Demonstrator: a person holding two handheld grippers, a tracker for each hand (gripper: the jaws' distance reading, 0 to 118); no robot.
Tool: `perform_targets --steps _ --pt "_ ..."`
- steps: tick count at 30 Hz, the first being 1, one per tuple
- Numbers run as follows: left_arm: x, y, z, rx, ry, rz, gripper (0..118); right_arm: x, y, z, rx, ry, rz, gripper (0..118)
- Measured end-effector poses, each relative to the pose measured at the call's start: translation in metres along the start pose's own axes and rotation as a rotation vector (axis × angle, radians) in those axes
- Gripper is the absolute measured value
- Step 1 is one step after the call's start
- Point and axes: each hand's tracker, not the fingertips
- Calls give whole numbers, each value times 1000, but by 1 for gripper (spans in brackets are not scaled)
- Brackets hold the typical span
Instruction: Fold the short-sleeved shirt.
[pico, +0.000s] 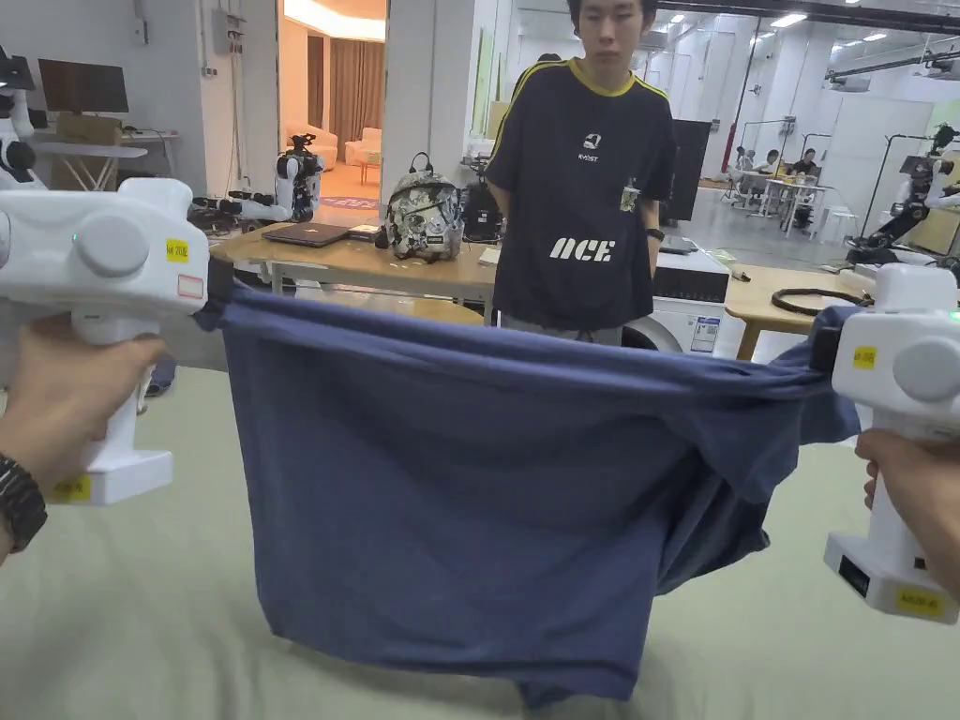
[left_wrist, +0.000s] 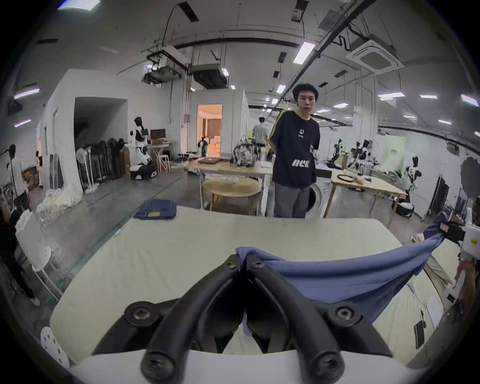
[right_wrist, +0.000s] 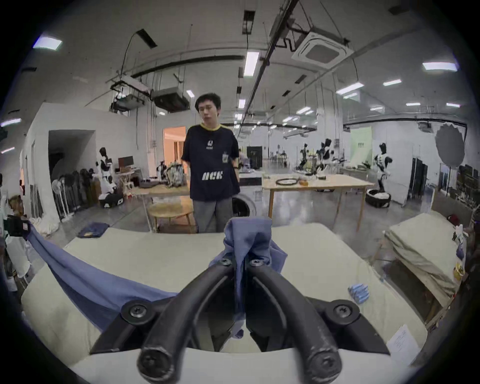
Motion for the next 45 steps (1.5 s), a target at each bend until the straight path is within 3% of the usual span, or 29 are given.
perform_targets --steps 12,15,24,30,45 --pt "6 78 -8 97 52 -26 0 -28 92 -23 126 -58 27 4" --pt "7 80 -10 103 57 -40 0 -33 94 -27 144 -74 74 4" --pt "5 1 -18 48 39 -55 0 -23 12 -25 75 -82 117 4" --pt "-1 -75 -7 -15 22 -36 0 -12 -53 10 31 -76 133 4" --pt "-27 -199 110 -82 -50 31 0 11 -153 148 -53 -66 127 4"
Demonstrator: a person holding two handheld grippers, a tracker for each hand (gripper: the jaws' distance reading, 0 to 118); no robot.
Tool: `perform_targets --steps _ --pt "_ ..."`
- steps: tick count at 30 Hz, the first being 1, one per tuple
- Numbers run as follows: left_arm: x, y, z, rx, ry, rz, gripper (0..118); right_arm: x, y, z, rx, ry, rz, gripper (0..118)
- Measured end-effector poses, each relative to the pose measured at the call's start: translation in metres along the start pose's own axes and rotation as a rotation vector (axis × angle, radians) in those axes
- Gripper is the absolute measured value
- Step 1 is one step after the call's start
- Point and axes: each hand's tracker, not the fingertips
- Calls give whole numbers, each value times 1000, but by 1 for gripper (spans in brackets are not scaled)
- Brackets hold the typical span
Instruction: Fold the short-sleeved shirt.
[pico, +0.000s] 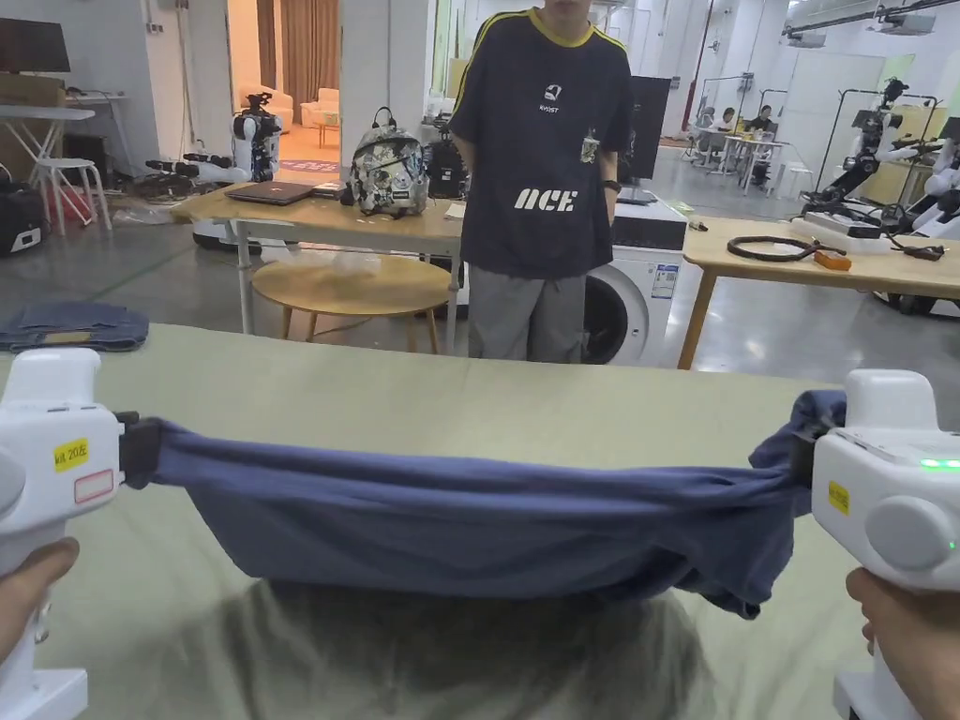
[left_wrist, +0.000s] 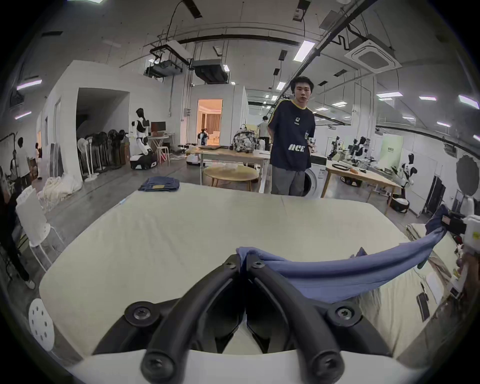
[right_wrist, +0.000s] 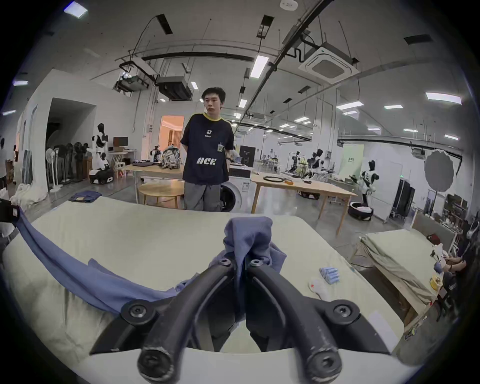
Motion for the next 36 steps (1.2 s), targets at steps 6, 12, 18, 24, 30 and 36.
perform_targets --steps 6,12,18,24,30,36 --pt "-7 -64 13 -150 -25 20 0 2 -60 23 -141 28 5 4" --pt "-17 -137 6 -308 -13 49 0 0 -135 23 -336 38 30 4" --pt "-22 -195 -19 -466 1 67 0 -3 -200 -1 -523 62 44 4" --pt "-30 -219 -43 -542 9 88 0 -2 -237 -25 -621 45 38 4" --pt "-22 -203 -41 -479 6 52 0 -5 -224 -16 -504 37 44 16" --pt "2 -165 -31 -302 -21 21 50 -24 -190 -6 -330 64 20 70"
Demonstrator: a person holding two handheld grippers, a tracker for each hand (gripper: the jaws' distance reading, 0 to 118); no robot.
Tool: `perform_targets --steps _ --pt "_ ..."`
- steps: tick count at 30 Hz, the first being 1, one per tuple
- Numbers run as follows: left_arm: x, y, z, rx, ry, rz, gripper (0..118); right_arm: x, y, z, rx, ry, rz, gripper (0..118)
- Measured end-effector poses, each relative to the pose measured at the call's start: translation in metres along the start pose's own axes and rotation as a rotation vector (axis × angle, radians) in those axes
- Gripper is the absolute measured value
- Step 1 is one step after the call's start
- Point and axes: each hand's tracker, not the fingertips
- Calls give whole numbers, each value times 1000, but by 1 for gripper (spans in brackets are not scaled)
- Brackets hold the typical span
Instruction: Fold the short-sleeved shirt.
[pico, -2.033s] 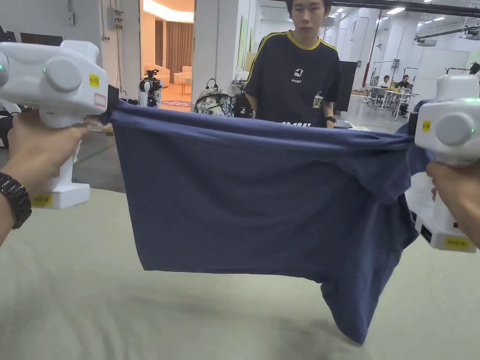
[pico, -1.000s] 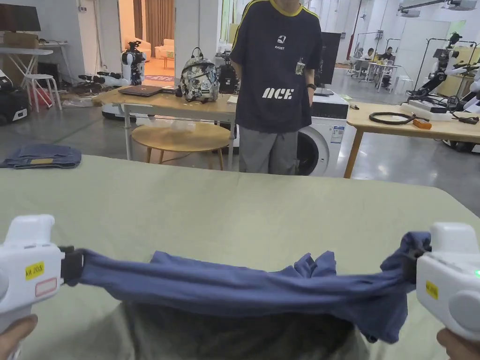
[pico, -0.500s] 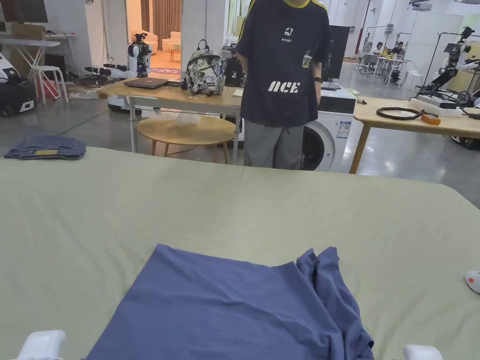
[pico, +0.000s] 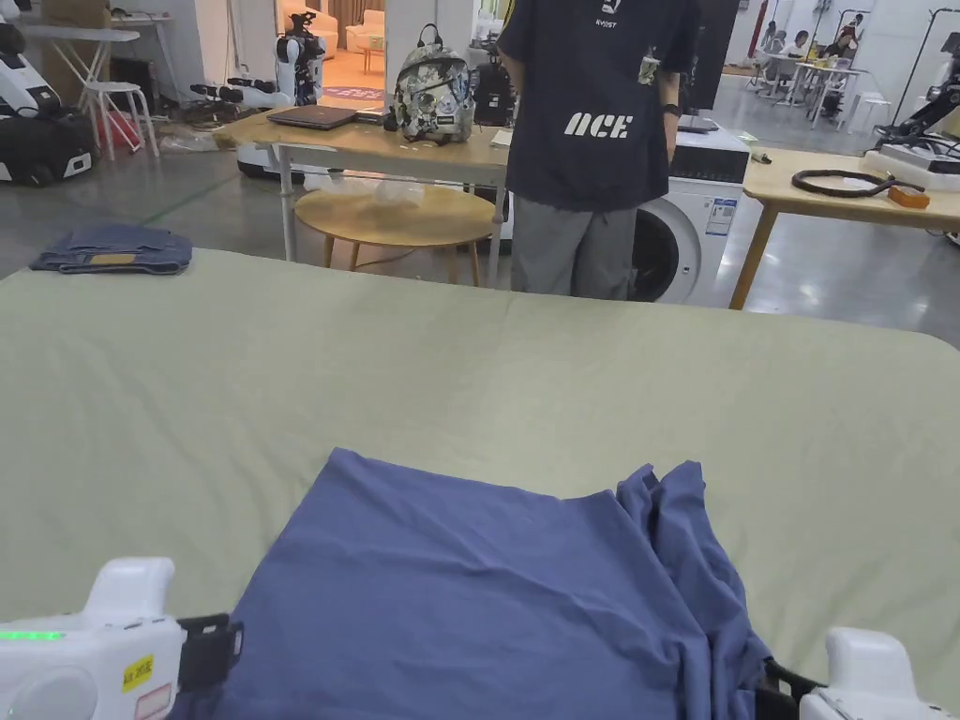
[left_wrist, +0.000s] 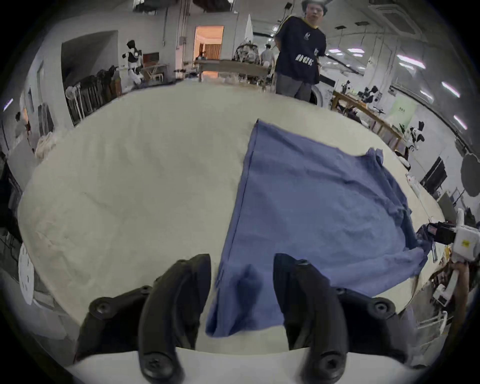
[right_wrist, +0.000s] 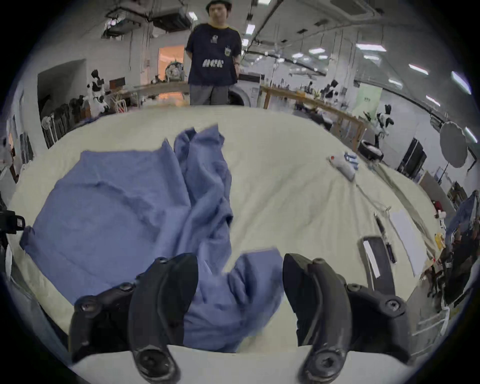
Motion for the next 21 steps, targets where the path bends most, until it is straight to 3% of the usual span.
perform_targets --steps 7,9,10,11,13,21 --pt "48 24 6 229 94 -93 53 -49 24 15 217 64 -52 66" --pt "60 29 4 230 107 -77 53 -63 30 17 259 60 -31 47" --pt "65 30 2 236 109 -73 47 -70 32 17 283 67 -27 28" --pt "69 31 2 253 106 -72 37 -75 34 18 294 76 -28 18" --pt "73 32 -5 284 134 -86 7 -84 40 18 300 72 -27 2" --pt "61 46 -47 156 69 -56 0 -94 53 -1 279 138 -30 0"
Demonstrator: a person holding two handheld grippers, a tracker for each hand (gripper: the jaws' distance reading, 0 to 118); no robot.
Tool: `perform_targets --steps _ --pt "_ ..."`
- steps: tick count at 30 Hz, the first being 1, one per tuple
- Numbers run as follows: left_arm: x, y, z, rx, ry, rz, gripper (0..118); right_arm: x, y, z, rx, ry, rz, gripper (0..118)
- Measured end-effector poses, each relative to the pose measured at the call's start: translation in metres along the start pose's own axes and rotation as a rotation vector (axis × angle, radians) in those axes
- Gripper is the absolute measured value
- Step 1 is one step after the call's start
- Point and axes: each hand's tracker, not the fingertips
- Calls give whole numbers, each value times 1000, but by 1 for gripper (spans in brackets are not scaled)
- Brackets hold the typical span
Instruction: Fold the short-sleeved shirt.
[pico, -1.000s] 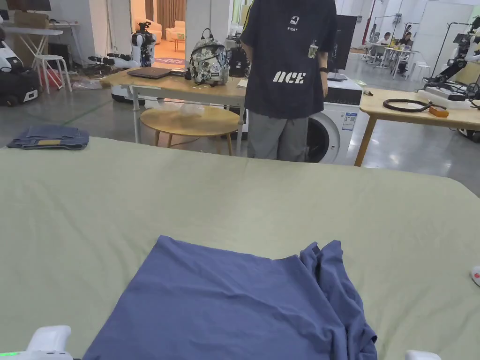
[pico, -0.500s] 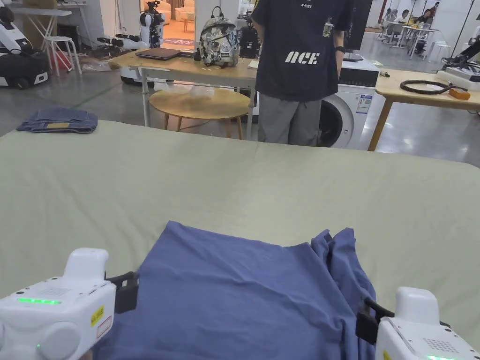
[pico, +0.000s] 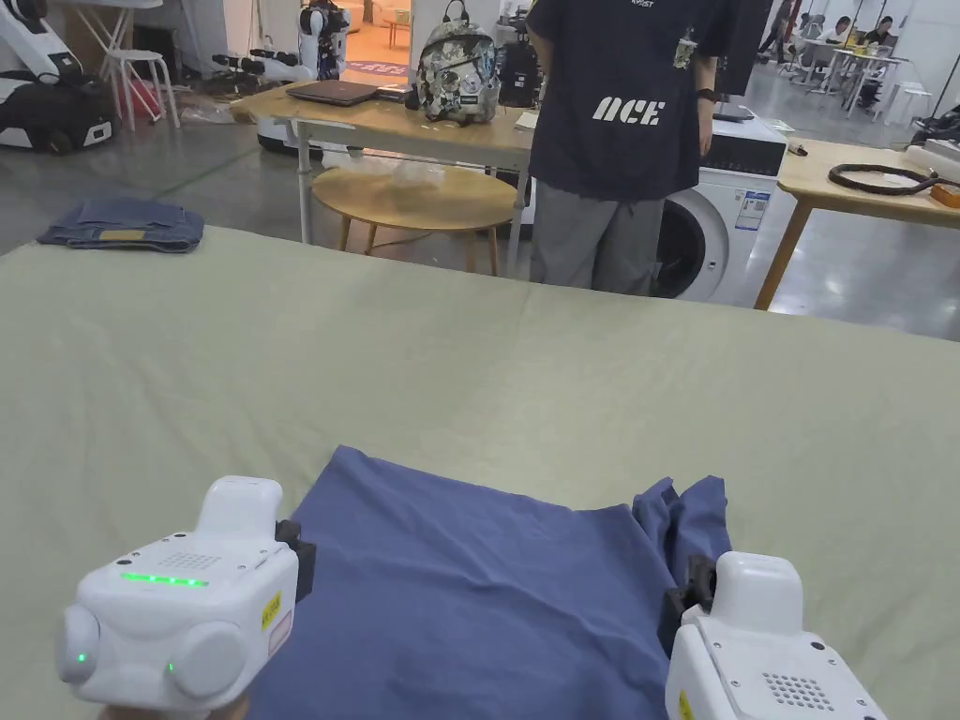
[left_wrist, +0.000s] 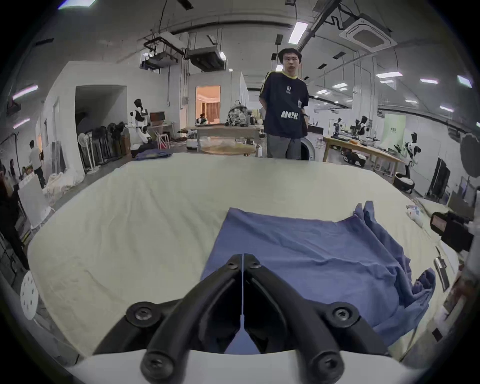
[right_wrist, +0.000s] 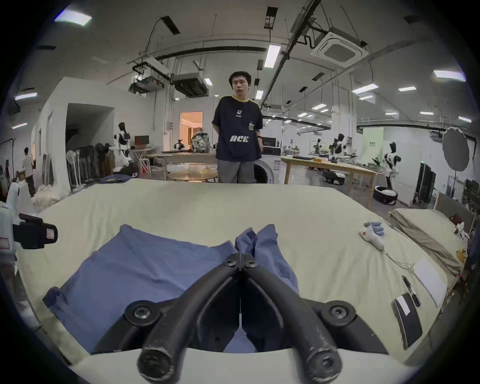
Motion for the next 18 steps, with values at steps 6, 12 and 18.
perform_targets --steps 6,12,18 --pt "-32 45 -87 -168 -60 38 0 7 -10 -29 -88 6 3 0" --pt "-41 116 -171 -320 -141 60 0 18 -21 -52 -161 -13 21 0" --pt "-34 151 -239 -442 -207 86 6 28 -31 -65 -217 -22 42 0"
